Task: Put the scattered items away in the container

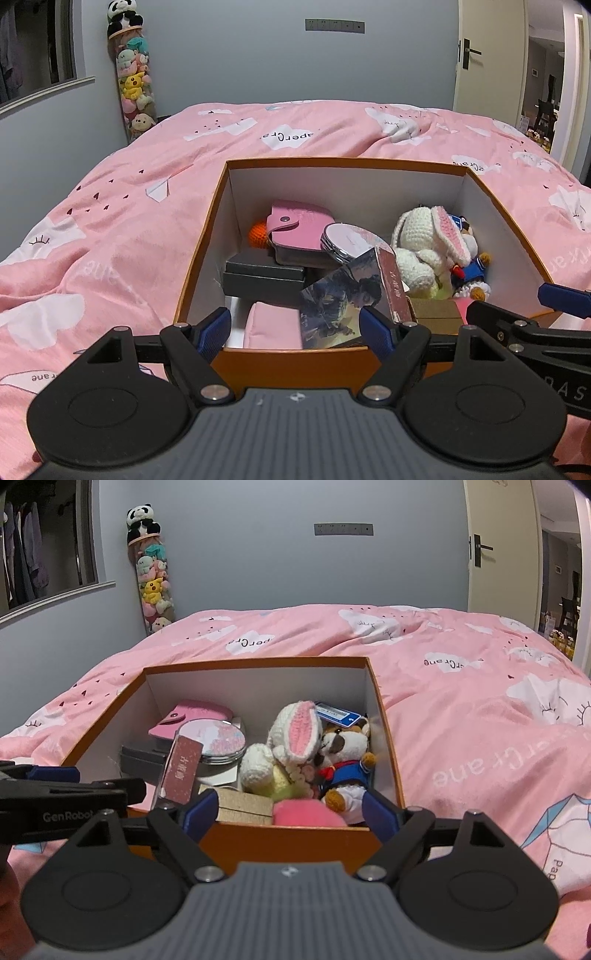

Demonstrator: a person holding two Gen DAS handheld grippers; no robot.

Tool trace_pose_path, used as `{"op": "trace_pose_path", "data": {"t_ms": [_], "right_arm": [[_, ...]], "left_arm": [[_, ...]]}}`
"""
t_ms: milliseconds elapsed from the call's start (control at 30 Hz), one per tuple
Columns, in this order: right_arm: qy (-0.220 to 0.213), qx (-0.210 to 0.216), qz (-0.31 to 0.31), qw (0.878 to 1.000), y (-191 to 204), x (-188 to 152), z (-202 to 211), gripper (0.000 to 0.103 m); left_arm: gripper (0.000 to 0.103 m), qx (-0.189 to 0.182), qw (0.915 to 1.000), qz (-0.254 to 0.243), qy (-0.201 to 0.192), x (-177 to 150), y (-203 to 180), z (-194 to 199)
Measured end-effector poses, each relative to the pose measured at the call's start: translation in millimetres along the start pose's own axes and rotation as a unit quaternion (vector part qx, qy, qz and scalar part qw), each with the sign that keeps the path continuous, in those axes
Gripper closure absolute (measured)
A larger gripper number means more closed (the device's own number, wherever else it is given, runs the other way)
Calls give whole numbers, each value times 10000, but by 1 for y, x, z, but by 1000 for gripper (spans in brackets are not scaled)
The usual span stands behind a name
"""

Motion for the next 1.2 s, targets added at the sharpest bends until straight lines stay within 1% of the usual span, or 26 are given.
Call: {"op": "trace_pose_path", "data": {"t_ms": [533,1200], "right_arm": [[-66,-90,26,9999,0,-4,-7,15],[-65,-91,28,9999,1,-5,-7,15]], "left_arm": [[13,5,10000,26,-26,-3,0,-3],[12,3,10000,50,-11,-3,0,-3]]}}
Point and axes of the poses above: each gripper's, at about its wrist camera, not at the fingertips, and z roughly against the way its jaws point, y to its left, x to its top, the point moved 1 cm from there along -z, roughly the way its jaws point, and after that the axes turned 12 degrees about -x, right-handed, at the moved point
